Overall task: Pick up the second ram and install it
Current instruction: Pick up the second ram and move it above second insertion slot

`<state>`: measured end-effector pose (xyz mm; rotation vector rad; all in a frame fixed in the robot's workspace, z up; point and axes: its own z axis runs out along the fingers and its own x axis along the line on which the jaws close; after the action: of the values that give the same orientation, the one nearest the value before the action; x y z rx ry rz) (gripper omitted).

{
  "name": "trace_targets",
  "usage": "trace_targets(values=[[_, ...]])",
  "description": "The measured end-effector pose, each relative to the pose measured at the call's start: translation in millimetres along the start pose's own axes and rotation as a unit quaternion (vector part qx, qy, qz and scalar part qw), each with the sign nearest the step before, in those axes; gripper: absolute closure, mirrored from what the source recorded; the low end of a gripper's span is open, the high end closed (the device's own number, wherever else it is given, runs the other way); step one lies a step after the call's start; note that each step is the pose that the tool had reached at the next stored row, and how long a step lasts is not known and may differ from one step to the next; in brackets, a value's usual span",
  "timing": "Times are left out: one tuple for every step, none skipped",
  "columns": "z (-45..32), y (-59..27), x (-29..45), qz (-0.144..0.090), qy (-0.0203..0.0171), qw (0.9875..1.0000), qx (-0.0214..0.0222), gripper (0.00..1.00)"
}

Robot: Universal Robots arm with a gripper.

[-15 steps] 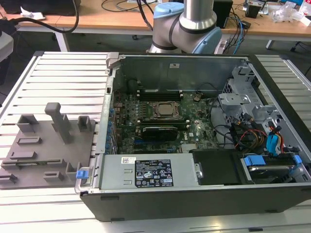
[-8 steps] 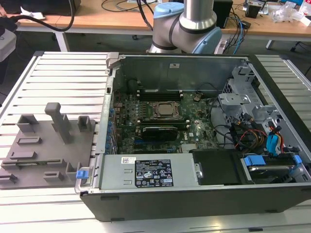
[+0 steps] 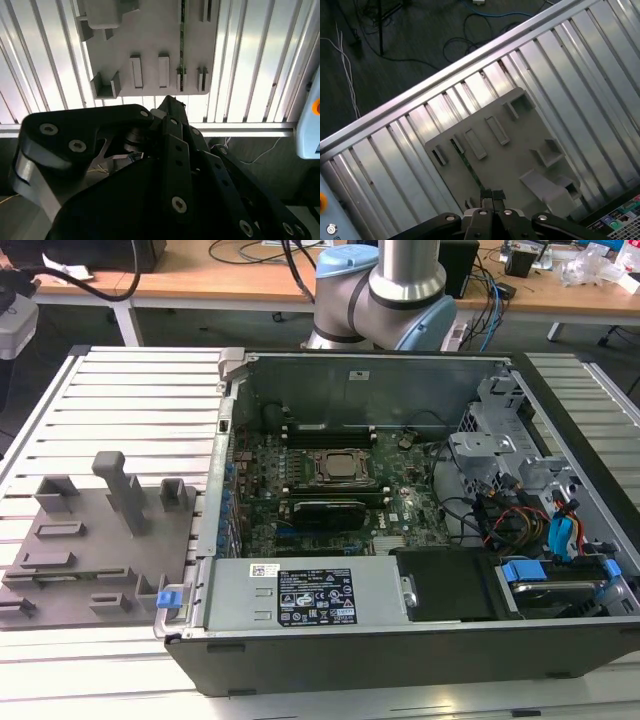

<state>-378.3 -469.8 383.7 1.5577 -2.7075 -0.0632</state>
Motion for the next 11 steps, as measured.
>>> trace_targets(values=[[0.0,0.0,0.0,-0.004,0.0002,1.0,0.0,0.89],[0.0,0.0,0.0,-0.012,0.0005,0.9999,0.0,0.89],[0.0,0.0,0.0,-0.02,0.0009,0.9998,-0.0001,0.89],[0.0,-0.1,0.0,-0.027,0.0012,0.9996,-0.0001,0.89],[0.0,-0.1,0.0,-0.033,0.0015,0.9994,-0.0002,0.89],[0.0,0.0,0.0,-0.044,0.0019,0.999,-0.0002,0.89],[0.0,0.0,0.0,-0.049,0.0022,0.9988,-0.0003,0.89],[0.0,0.0,0.0,-0.054,0.0024,0.9985,-0.0003,0.89],[0.0,0.0,0.0,-0.062,0.0027,0.9981,-0.0003,0.89],[0.0,0.0,0.0,-0.069,0.003,0.9976,-0.0004,0.89],[0.0,0.0,0.0,-0.073,0.0032,0.9974,-0.0004,0.89]])
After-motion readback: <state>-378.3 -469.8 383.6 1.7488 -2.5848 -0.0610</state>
